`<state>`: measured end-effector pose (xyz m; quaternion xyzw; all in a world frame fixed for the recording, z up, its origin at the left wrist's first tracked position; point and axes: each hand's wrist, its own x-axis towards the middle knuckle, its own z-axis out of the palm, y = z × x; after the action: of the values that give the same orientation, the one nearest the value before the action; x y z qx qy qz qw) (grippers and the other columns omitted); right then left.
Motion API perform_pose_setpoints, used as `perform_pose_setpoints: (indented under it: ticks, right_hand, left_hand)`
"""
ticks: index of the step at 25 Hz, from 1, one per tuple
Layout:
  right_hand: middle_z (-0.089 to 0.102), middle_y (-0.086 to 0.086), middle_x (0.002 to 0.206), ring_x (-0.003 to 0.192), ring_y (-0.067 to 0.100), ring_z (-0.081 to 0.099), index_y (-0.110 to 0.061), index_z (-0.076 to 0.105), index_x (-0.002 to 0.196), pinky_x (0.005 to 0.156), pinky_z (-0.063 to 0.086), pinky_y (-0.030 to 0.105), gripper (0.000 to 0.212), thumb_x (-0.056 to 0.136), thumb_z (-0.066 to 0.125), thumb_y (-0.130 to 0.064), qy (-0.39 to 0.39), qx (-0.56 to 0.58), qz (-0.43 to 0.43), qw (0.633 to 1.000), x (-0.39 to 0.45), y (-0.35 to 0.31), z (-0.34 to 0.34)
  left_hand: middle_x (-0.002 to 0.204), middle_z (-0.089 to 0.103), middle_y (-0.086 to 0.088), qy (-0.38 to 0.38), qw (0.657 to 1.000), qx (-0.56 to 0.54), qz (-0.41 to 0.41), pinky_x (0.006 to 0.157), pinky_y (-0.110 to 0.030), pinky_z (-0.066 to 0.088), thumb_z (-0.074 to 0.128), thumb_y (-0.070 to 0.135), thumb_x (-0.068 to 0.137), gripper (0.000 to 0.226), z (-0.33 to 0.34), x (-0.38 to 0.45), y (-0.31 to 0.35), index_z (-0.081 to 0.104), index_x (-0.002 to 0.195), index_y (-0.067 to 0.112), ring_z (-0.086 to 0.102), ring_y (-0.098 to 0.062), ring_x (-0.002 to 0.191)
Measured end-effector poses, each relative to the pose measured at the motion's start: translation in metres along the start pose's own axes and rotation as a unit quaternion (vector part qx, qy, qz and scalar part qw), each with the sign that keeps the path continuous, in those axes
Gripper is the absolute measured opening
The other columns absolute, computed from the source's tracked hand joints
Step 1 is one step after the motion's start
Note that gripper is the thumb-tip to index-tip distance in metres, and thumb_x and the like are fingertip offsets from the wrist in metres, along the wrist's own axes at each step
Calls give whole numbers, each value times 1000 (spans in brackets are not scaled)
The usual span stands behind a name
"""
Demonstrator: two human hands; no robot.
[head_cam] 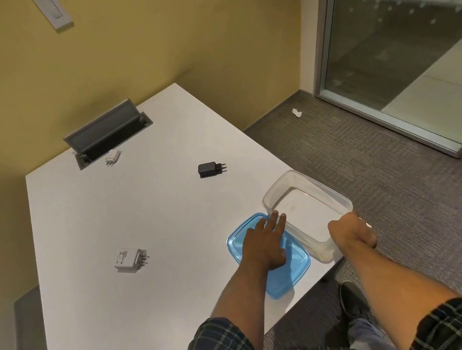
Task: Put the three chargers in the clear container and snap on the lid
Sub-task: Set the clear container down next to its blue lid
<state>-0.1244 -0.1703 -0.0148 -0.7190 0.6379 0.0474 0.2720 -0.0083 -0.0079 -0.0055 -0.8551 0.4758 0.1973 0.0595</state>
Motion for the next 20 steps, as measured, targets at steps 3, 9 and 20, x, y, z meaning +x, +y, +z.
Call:
perform_pose_setpoints:
  ticks: [3,9,20]
  right_hand:
    - [69,19,106,95,35,63,-1,59,117,78,44,36,34,93,53,-25,-21,16,9,1000,3,1,-1]
    - [69,21,107,98,38,65,3,57,122,87,55,44,37,94,51,-21,-17,45,-4,999,9,-3,-6]
    - [64,20,123,111,41,61,-8,57,125,90,49,43,34,95,49,-23,6,19,-182,983,-14,-85,3]
  left_hand:
    - [171,-6,-2,-9,1000,1,0,121,-53,26,52,49,97,87,3,2,7,-1,162,26,11,-32,157]
    - [170,-10,-4,-7,1000,-16,2,121,-53,25,51,49,98,89,1,1,6,-3,162,20,8,-31,157]
    - [169,11,-12,170,965,-113,-164,124,-45,24,33,58,102,78,-21,-52,-71,10,162,14,18,-30,155]
